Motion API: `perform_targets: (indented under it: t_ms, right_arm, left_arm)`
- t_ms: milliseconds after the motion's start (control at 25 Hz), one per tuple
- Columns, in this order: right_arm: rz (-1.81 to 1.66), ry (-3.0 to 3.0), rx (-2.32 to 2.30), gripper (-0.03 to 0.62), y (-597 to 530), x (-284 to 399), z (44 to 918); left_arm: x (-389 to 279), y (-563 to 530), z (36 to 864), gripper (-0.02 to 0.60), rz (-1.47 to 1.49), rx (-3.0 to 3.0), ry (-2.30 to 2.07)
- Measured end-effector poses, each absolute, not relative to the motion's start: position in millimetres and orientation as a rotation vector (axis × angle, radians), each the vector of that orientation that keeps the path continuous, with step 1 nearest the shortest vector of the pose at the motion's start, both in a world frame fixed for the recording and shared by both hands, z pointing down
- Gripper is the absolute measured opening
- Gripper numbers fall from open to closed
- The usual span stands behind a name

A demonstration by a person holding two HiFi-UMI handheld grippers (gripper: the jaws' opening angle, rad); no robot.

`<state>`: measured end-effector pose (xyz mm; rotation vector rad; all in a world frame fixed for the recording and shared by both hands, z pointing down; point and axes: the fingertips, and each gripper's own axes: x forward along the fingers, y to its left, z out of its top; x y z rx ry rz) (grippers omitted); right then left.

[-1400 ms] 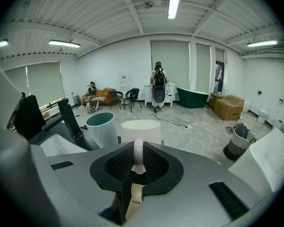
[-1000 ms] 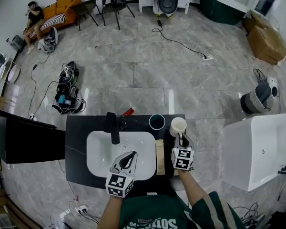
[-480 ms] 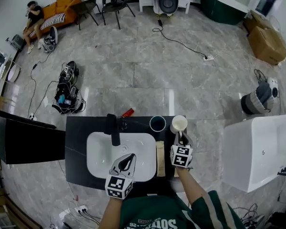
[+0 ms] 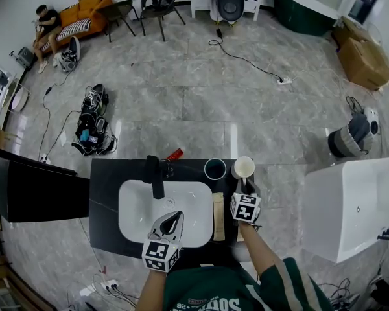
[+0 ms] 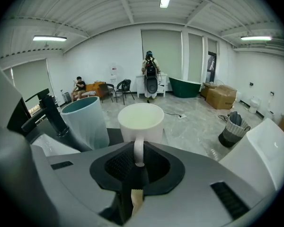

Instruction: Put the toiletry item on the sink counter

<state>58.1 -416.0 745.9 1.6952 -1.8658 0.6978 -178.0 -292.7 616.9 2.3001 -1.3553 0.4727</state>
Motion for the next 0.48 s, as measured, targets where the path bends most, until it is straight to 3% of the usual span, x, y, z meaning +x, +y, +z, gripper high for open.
perform_targets:
  t_ms: [200, 320, 480]
  right_arm:
    - [0.721, -1.883, 1.651, 0.079, -414.4, 52.2, 753.6]
    - [0.739, -1.906, 1.627, 0.146, -411.2, 46.0, 755.1]
    - [0.726, -1.943, 1.63, 0.173, -409.8, 44.2, 746.8]
  left_arm:
    - [-179.8, -290.5, 615.3, 0.011, 0.461, 2.297, -1.369]
    - [-181.8, -288.9, 614.0, 0.011, 0.453, 2.297, -1.375]
    - [-178.9, -288.6, 612.9, 0.011, 0.448, 2.301, -1.374]
